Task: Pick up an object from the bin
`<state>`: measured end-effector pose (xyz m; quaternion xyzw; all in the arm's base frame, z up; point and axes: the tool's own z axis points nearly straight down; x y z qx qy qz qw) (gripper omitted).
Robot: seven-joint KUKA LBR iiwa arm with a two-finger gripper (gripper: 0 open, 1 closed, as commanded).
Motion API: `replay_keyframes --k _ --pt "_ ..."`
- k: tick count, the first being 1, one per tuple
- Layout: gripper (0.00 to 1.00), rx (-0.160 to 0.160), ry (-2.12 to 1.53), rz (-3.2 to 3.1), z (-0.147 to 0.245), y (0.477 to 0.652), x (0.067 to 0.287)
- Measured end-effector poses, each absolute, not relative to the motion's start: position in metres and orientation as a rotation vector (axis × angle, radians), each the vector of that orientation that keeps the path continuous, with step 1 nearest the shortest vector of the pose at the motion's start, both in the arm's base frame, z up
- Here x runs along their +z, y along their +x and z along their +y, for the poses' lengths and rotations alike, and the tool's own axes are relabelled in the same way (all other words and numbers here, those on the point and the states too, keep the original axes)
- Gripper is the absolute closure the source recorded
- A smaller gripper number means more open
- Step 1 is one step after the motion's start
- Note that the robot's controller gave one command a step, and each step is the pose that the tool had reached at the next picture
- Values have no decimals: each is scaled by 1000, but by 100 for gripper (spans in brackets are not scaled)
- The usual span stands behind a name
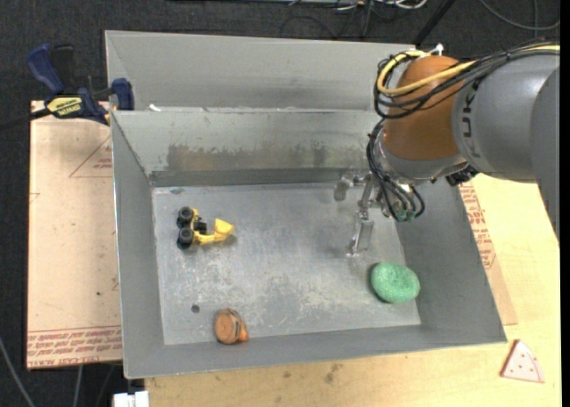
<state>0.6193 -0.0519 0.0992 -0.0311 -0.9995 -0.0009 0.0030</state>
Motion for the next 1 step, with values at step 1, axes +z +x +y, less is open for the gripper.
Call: replay_keyframes --k 1 --pt "0 -2 292 -3130 -96 594 114"
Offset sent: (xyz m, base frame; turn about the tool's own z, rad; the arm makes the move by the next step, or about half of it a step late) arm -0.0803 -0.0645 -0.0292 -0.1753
